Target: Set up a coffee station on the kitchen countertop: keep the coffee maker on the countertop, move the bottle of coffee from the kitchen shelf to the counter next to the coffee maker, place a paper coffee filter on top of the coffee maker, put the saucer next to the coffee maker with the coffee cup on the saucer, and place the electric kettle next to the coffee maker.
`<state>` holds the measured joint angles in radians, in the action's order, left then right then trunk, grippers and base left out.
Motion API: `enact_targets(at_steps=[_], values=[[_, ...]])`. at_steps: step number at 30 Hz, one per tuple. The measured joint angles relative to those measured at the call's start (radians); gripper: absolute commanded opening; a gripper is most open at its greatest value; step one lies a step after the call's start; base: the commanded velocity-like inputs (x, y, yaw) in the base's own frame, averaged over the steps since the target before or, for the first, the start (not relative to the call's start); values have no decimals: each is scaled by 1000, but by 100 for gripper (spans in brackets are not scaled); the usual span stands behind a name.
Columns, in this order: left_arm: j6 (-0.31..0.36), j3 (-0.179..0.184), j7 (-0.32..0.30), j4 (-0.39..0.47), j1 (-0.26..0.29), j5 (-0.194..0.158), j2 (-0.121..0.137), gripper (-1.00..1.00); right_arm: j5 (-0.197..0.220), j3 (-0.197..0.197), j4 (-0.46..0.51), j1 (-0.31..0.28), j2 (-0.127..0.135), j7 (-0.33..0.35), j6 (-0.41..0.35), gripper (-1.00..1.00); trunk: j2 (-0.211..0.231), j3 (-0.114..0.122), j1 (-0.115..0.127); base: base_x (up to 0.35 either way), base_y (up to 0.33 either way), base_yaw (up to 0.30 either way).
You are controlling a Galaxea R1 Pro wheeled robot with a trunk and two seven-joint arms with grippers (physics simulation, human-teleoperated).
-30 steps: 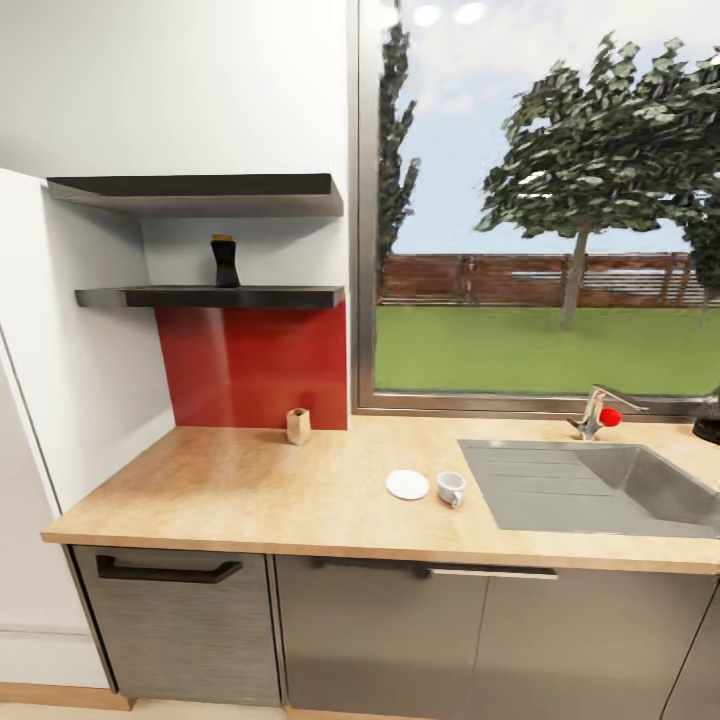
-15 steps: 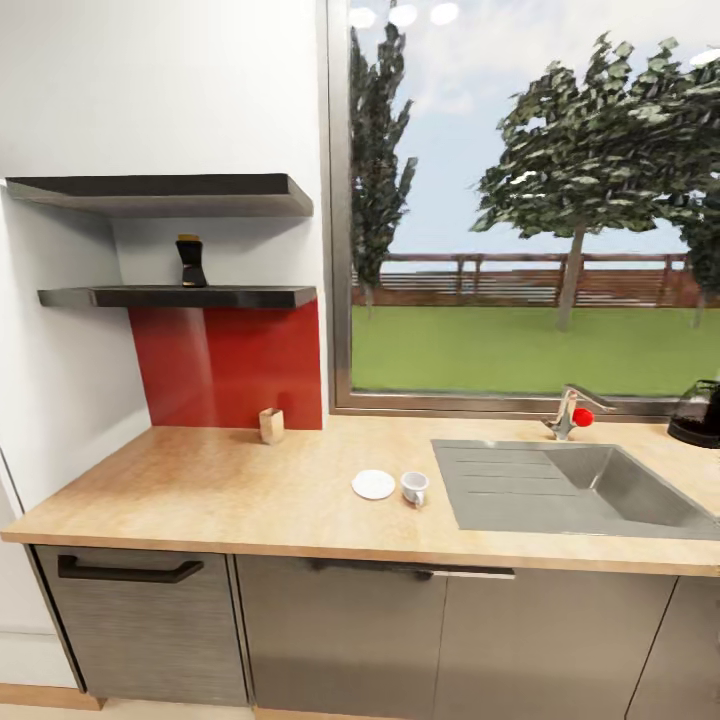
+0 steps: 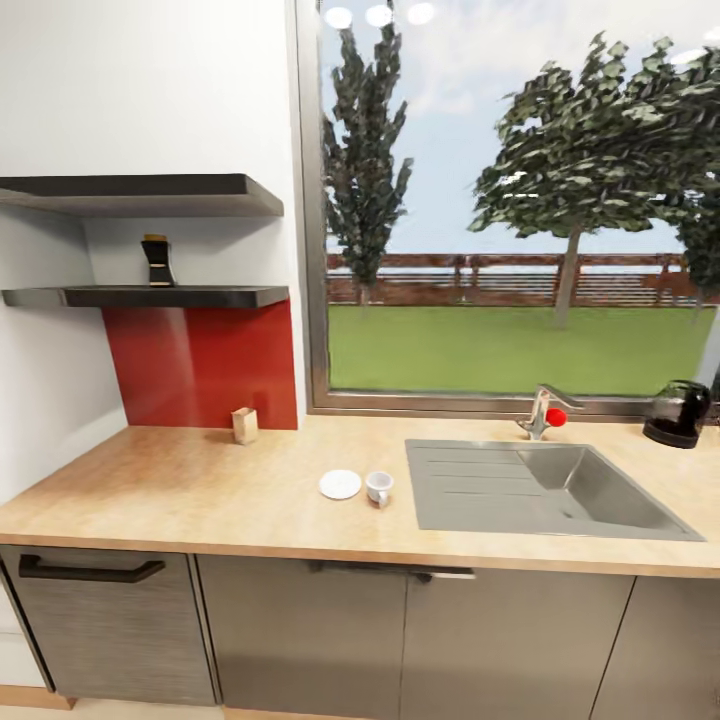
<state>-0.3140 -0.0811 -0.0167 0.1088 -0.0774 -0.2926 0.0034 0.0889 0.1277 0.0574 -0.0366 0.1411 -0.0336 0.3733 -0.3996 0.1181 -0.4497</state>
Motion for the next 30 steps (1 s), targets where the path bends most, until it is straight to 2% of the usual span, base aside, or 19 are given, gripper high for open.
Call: enact_targets(at_steps=[30], values=[[0, 1, 0, 0, 0, 0, -2, 100, 6, -2, 0, 0, 1, 0, 1, 100, 0, 0, 0, 0, -298, 0]])
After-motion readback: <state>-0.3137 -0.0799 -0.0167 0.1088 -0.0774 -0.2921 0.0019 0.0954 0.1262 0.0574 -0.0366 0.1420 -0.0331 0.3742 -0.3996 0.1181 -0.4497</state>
